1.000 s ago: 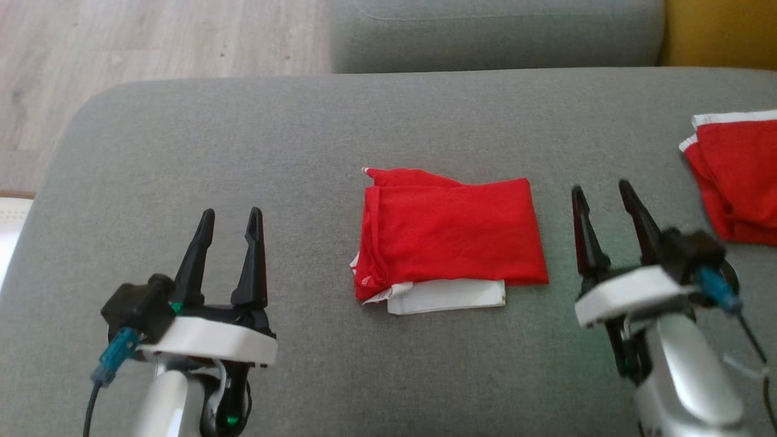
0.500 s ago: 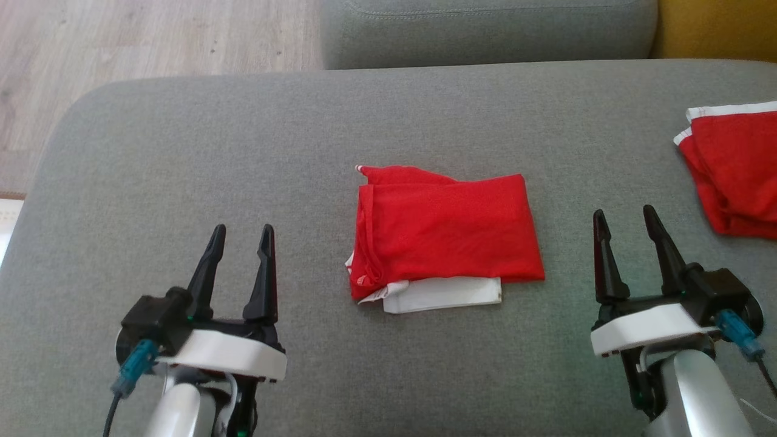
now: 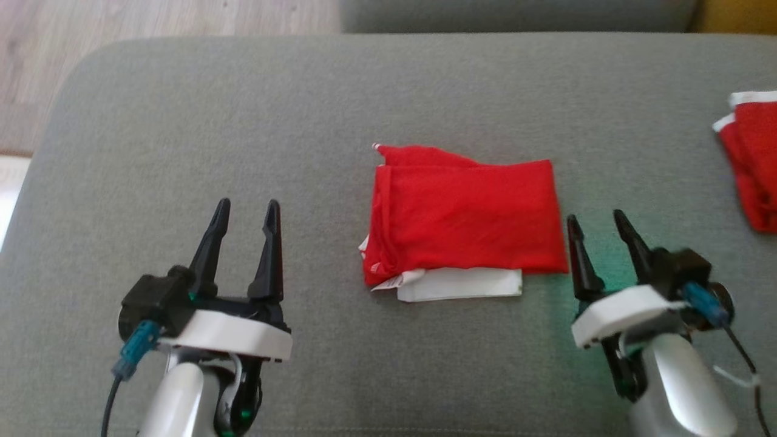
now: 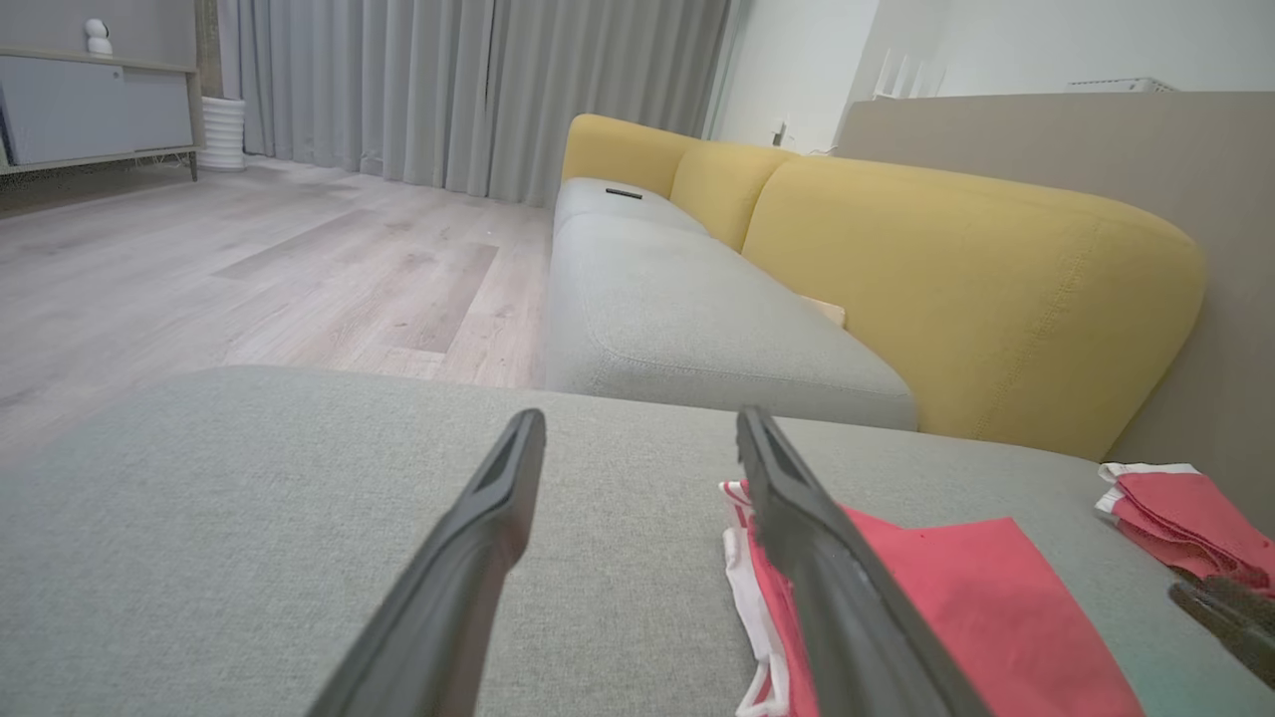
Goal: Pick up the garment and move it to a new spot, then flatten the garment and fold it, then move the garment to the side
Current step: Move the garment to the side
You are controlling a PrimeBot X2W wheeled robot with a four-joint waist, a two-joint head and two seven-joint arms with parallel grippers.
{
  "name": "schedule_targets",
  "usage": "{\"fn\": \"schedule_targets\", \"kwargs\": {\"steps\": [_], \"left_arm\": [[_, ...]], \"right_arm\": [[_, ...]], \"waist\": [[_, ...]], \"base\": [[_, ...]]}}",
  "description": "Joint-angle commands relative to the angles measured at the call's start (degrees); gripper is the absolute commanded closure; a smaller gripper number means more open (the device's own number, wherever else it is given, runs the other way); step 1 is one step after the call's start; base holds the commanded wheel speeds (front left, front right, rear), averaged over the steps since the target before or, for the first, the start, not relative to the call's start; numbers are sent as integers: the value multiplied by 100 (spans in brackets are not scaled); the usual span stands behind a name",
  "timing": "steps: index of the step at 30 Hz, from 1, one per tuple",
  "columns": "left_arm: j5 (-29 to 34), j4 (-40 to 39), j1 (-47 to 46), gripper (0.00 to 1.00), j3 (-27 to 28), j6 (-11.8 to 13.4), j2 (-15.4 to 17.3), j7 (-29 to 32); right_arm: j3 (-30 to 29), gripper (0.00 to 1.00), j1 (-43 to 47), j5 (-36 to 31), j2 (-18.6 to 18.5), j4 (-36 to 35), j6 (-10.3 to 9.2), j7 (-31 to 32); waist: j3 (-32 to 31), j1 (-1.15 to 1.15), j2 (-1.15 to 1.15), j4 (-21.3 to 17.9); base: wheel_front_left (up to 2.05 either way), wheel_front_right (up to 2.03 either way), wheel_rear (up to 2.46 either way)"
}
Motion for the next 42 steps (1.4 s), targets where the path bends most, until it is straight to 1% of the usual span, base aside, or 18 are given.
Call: {"fn": "schedule_targets", "kwargs": {"steps": [1,5,6,9,13,15,16,17,20,23,26,29,31,32,36,42], "left_arm": [[-43,-189,-251,0,129,-11,17,-45],[-57,-164,-340,0,38,-17,17,-45],[-65,-148,-373,0,9,-20,17,-45],[-84,-130,-404,0,-28,-18,17,-45],[-89,-124,-386,0,-45,-7,17,-45],[-85,-118,-372,0,-43,-5,17,-45],[-81,-115,-366,0,-34,-2,17,-45],[-78,-109,-361,0,-26,-1,17,-45],[-66,-84,-343,0,-22,-23,17,-45],[-35,-83,-333,0,-35,-59,17,-45],[-39,-129,-345,0,-38,-67,17,-45],[-54,-181,-373,0,-51,-62,17,-45],[-70,-199,-404,0,-73,-58,17,-45],[-70,-199,-404,0,-73,-58,17,-45],[-105,-233,-483,0,-143,-40,17,-45],[-109,-222,-609,0,-234,-66,17,-45]], "right_arm": [[175,0,-268,49,-8,-116,-5,9],[268,0,-590,332,-8,406,-5,268],[247,0,-751,505,-7,735,-5,444],[345,0,-960,786,-7,1189,-5,614],[558,0,-1152,1060,-7,1800,-5,852],[720,0,-1237,1101,-7,2006,-5,871],[776,71,-1279,1103,-7,2078,-5,837],[834,100,-1325,1024,-7,2134,-5,767],[899,100,-1452,676,-7,2245,-5,501],[850,100,-1598,29,-7,2258,-5,280],[781,100,-1743,-603,-50,2142,-5,211],[789,100,-1900,-1008,-263,1920,-5,269],[824,100,-2033,-1142,-503,1745,-5,361],[824,100,-2033,-1142,-503,1745,-5,361],[927,100,-2309,-1146,-1159,1467,-5,642],[838,100,-2697,-922,-2260,1416,-5,1002]], "waist": [[97,0,0,91],[238,0,0,235],[286,0,0,302],[319,0,0,391],[315,0,0,434],[306,0,0,433],[298,0,0,419],[288,0,0,398],[219,0,0,291],[137,0,0,138],[67,0,0,-64],[42,0,0,-282],[51,0,0,-412],[51,0,0,-412],[173,0,0,-597],[476,0,0,-627]], "base": [[0,0,0],[0,0,0],[0,0,0],[0,0,0],[0,0,0],[0,0,0],[0,0,0],[0,0,0],[0,0,0],[0,0,0],[0,0,0],[0,0,0],[0,0,0],[0,0,0],[0,0,0],[0,0,0]]}}
